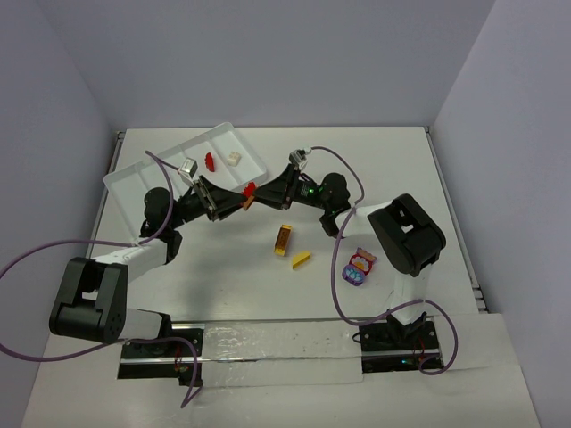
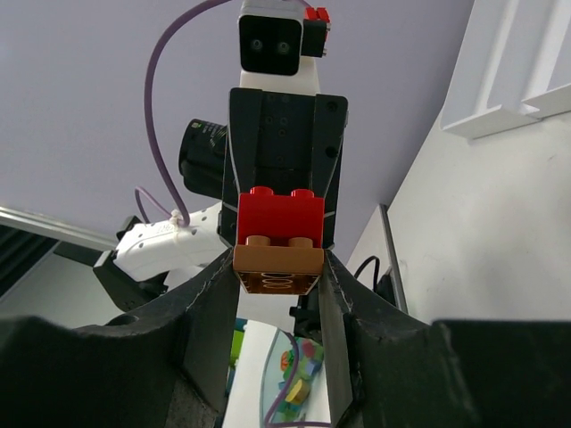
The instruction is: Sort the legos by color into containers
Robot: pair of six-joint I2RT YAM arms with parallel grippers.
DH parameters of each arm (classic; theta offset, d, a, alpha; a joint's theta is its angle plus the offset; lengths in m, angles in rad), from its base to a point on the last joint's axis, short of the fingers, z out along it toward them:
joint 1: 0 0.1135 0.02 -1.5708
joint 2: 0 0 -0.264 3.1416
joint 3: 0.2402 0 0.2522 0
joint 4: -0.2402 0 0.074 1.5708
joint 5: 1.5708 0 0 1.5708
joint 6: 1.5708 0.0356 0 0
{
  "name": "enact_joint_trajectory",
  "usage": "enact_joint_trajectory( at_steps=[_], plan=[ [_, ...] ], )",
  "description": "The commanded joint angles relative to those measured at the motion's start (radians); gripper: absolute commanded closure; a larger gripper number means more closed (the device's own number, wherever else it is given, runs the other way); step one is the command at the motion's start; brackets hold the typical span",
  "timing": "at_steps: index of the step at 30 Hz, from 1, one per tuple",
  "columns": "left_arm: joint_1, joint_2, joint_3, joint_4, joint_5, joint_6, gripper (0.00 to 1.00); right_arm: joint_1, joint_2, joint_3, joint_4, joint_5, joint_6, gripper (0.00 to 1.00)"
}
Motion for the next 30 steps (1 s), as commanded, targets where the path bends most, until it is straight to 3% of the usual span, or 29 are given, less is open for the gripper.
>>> enact_joint_trajectory(
  at_steps=[1, 5, 18, 23, 27, 30],
  plan=[
    [-0.004, -0.021, 0.040, 0.035, 0.009, 0.015, 1.00, -0.007, 0.003, -0.016, 0.223, -0.005, -0.002, 0.77],
    [-0.003, -0.036, 0.046, -0.014, -0.007, 0.034, 1.00, -0.018, -0.009, -0.053, 0.233, 0.004, -0.004, 0.99],
    [0.050, -0.096, 0.090, -0.180, -0.050, 0.118, 1.00, -0.061, -0.064, -0.205, 0.154, -0.044, -0.083, 1.00],
    [0.051, -0.093, 0.104, -0.186, -0.052, 0.117, 1.00, -0.063, -0.121, -0.218, -0.017, -0.037, -0.185, 1.00],
    [0.056, -0.105, 0.152, -0.306, -0.085, 0.173, 1.00, -0.075, -0.198, -0.226, -0.177, -0.009, -0.286, 1.00],
    [0.062, -0.115, 0.241, -0.539, -0.199, 0.316, 1.00, -0.079, -0.310, -0.194, -0.540, 0.094, -0.436, 1.00]
  ],
)
